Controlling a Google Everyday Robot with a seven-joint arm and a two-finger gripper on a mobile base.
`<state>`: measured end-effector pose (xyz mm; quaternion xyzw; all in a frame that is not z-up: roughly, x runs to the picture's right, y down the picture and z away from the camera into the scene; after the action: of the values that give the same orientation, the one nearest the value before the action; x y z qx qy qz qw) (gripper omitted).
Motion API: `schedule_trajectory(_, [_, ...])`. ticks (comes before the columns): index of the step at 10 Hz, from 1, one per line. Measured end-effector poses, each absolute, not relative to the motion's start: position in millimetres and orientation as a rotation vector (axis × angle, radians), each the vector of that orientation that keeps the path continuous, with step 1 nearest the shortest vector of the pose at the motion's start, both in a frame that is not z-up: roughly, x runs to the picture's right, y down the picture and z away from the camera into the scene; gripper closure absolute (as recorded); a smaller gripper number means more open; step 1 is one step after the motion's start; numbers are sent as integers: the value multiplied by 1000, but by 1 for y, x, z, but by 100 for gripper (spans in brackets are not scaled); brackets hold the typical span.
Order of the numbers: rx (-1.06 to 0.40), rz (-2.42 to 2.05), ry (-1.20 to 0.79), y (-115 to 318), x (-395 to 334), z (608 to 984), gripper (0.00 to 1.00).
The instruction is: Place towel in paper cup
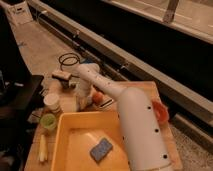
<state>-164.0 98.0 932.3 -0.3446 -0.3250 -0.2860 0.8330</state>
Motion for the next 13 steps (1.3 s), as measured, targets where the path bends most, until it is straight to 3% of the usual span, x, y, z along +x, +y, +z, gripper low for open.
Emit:
schedule_trajectory(2, [-730, -610, -686, 99, -164, 933, 100])
schedule_trajectory(5, [-657, -615, -669, 85, -161, 914, 100])
schedule_trajectory(10, [-433, -676, -653, 15, -173, 828, 100])
schedule_trajectory(13, [-318, -753, -700, -4, -202, 801, 100])
